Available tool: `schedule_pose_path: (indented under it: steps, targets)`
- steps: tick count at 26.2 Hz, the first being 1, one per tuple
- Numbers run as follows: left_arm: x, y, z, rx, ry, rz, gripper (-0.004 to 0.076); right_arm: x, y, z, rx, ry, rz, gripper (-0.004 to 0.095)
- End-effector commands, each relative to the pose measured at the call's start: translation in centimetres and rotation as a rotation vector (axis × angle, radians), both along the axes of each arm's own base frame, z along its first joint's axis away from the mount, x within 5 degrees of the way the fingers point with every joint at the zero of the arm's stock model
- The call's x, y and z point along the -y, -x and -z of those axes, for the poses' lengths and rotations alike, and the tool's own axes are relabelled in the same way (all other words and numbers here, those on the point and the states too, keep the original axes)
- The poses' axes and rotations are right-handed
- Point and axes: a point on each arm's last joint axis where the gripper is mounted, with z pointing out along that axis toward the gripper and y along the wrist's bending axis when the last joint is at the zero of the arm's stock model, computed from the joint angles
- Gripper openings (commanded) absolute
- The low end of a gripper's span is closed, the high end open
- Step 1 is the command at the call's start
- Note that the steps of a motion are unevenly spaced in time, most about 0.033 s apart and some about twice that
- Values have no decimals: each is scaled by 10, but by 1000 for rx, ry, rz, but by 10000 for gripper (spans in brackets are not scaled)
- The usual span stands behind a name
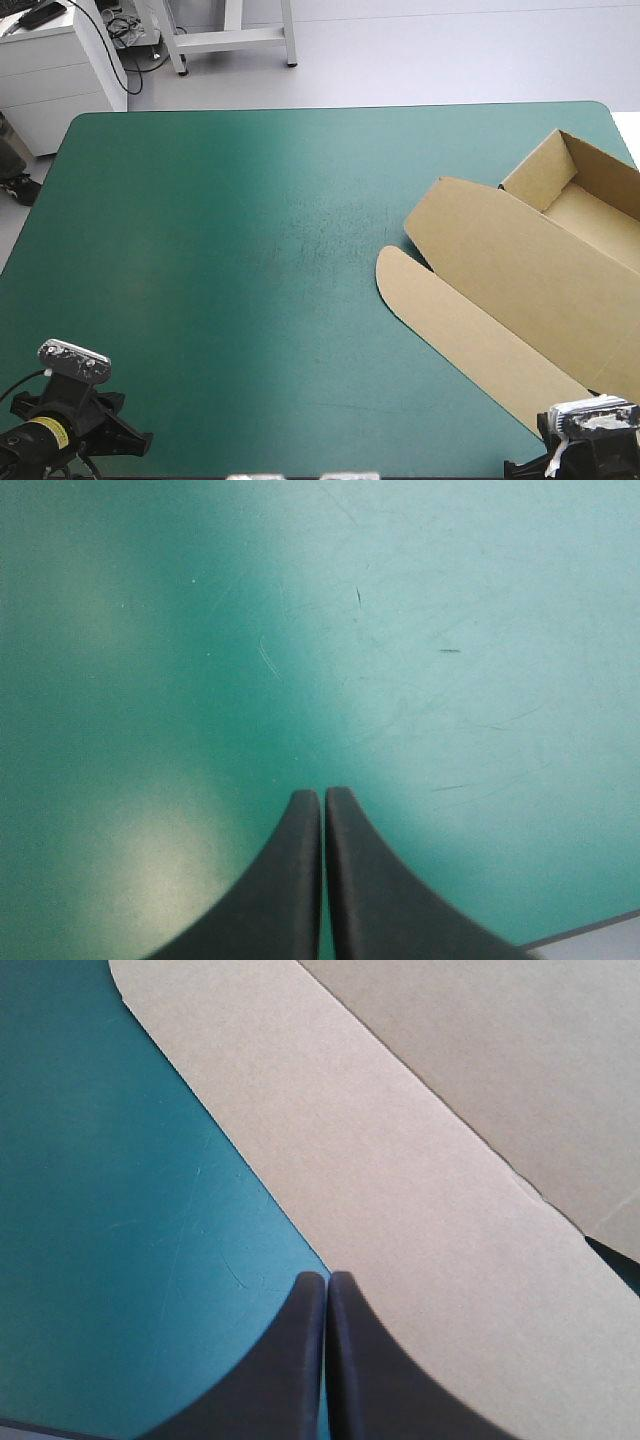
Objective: Fold the box
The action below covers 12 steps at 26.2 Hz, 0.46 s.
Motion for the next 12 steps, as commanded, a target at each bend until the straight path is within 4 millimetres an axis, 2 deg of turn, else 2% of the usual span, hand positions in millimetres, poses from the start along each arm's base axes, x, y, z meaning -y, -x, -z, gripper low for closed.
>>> schedule_pose_path:
  steps: [1,12]
  targets:
    - [2,-4,-9,56,26,-2,-8,-1,-3,-8,45,-6,-8,-15]
    - [2,-4,-9,56,26,-2,-8,-1,-3,-7,37,-21,3,-15]
